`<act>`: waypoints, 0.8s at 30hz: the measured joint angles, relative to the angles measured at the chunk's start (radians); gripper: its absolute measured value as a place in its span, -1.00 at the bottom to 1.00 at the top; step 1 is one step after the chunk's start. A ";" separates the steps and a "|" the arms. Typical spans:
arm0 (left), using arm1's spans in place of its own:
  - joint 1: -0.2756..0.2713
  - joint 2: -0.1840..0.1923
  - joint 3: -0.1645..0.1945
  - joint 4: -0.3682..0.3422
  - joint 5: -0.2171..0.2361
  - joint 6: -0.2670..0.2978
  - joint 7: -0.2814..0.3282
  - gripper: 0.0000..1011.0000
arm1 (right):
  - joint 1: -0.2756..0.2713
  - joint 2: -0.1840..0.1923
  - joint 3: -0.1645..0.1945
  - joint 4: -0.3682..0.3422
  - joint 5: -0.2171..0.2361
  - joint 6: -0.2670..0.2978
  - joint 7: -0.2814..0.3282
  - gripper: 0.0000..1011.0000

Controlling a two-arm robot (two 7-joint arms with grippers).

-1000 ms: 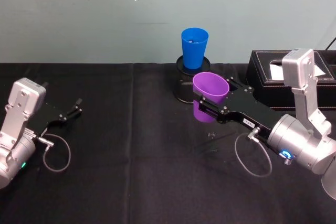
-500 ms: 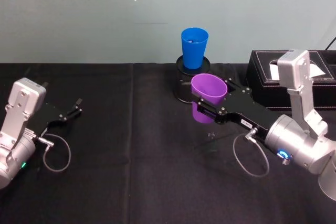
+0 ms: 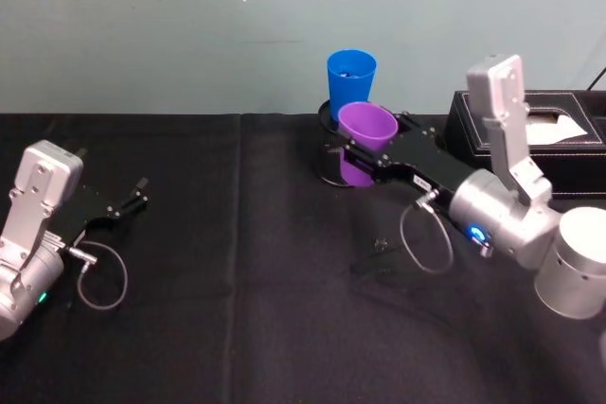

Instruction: Pick up one cup with a gripper and tap it against the other cup.

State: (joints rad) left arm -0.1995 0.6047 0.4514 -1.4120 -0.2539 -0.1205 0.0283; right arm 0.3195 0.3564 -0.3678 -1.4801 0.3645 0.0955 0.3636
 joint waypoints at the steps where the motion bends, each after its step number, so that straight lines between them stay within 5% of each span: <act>1: 0.000 0.000 0.000 0.000 0.000 0.000 0.000 0.98 | 0.008 -0.006 -0.002 0.011 -0.002 0.000 0.000 0.45; 13: 0.000 0.000 0.000 0.000 0.000 0.000 0.000 0.98 | 0.122 -0.078 -0.018 0.196 -0.035 -0.044 0.007 0.45; 24: 0.000 0.000 0.000 0.000 0.000 0.000 0.000 0.98 | 0.182 -0.109 -0.013 0.290 -0.047 -0.090 0.030 0.45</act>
State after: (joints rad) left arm -0.1995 0.6047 0.4514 -1.4120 -0.2539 -0.1205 0.0283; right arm 0.5017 0.2471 -0.3812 -1.1901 0.3172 0.0059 0.3937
